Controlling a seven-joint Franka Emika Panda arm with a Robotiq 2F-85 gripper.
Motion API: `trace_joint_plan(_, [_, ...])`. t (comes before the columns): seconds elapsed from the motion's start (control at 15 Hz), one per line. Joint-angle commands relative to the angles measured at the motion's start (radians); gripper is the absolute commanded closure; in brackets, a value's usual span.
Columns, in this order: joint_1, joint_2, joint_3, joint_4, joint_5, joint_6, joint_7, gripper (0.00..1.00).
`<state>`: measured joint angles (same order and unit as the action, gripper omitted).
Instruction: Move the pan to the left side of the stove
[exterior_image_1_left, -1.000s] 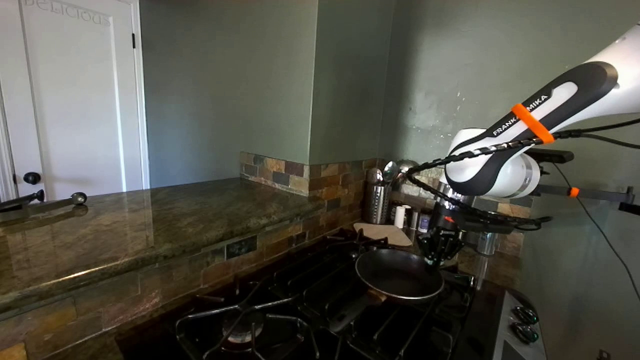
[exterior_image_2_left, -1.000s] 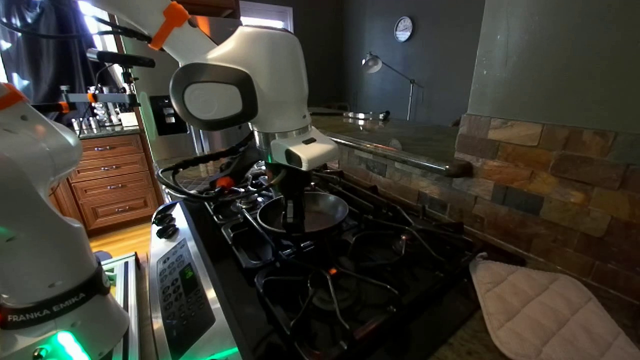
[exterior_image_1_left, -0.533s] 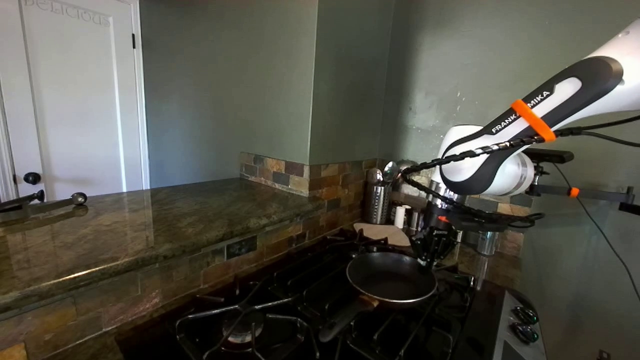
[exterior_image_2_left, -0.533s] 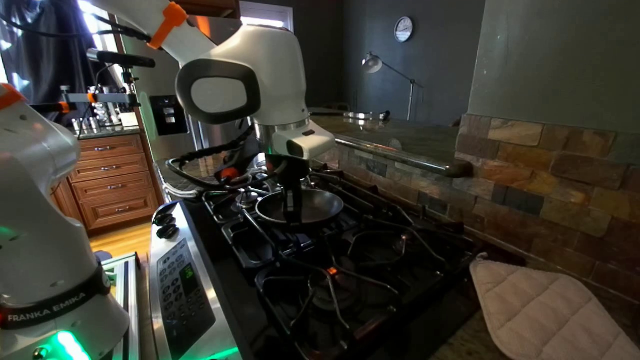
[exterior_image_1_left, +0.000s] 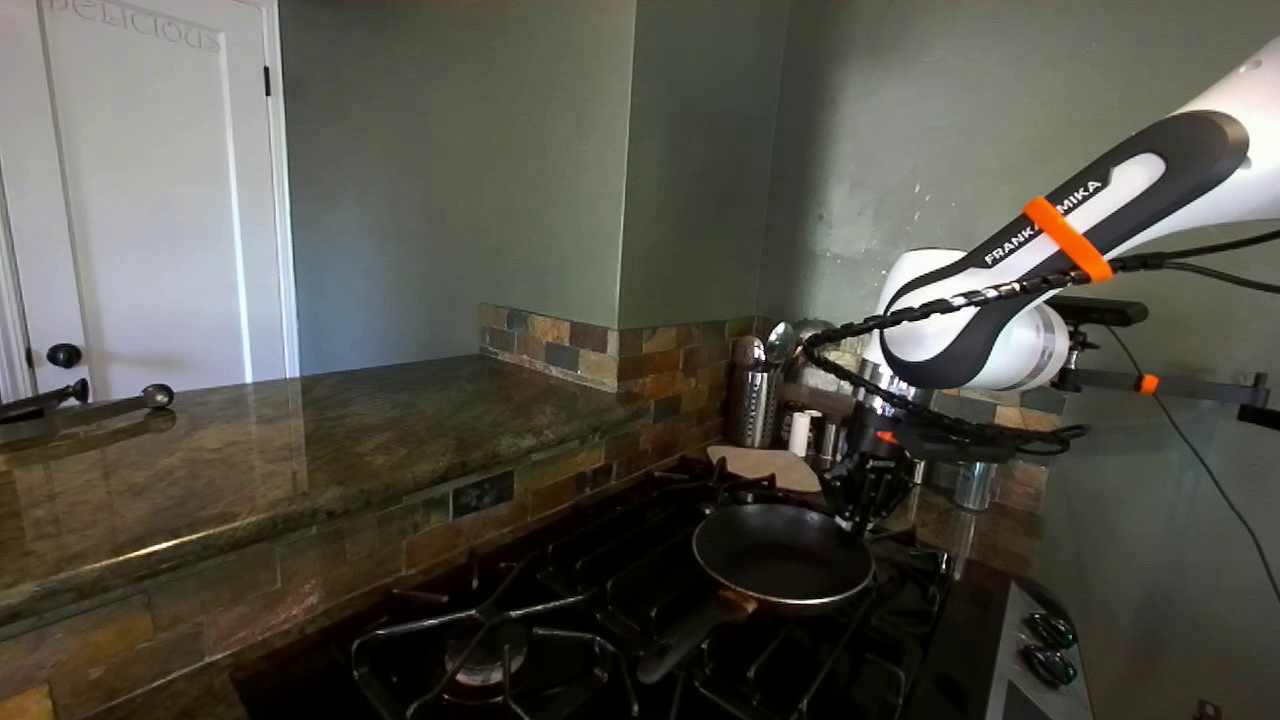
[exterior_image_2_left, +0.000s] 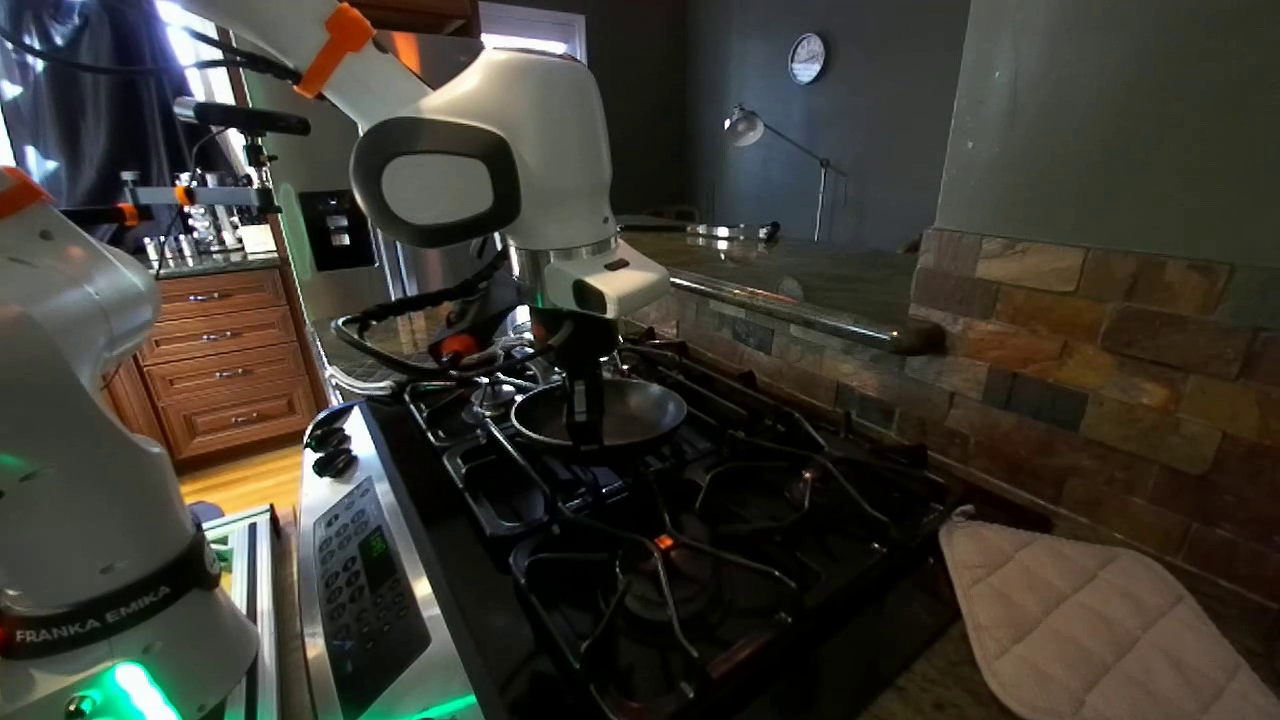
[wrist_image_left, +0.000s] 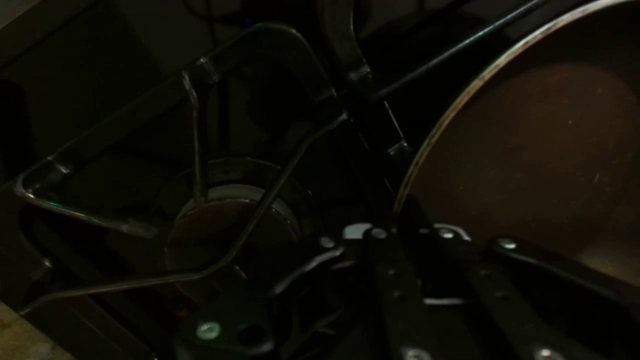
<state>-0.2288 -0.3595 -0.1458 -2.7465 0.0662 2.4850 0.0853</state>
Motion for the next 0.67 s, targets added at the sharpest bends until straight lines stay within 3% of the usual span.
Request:
trace_joint_plan(0.0, [0.005,-0.001,-0.006,0.001,-0.004,-0.002,0.003,0.89])
trace_joint_plan(0.27, [0.005,-0.001,-0.006,0.001,-0.004,-0.002,0.003,0.89])
trace_joint_plan(0.33, [0.005,-0.001,-0.006,0.001,-0.004,-0.002,0.003,0.97])
trace_joint_plan(0.6, [0.040,-0.021,-0.008,0.003,0.007,-0.020,-0.074,0.97])
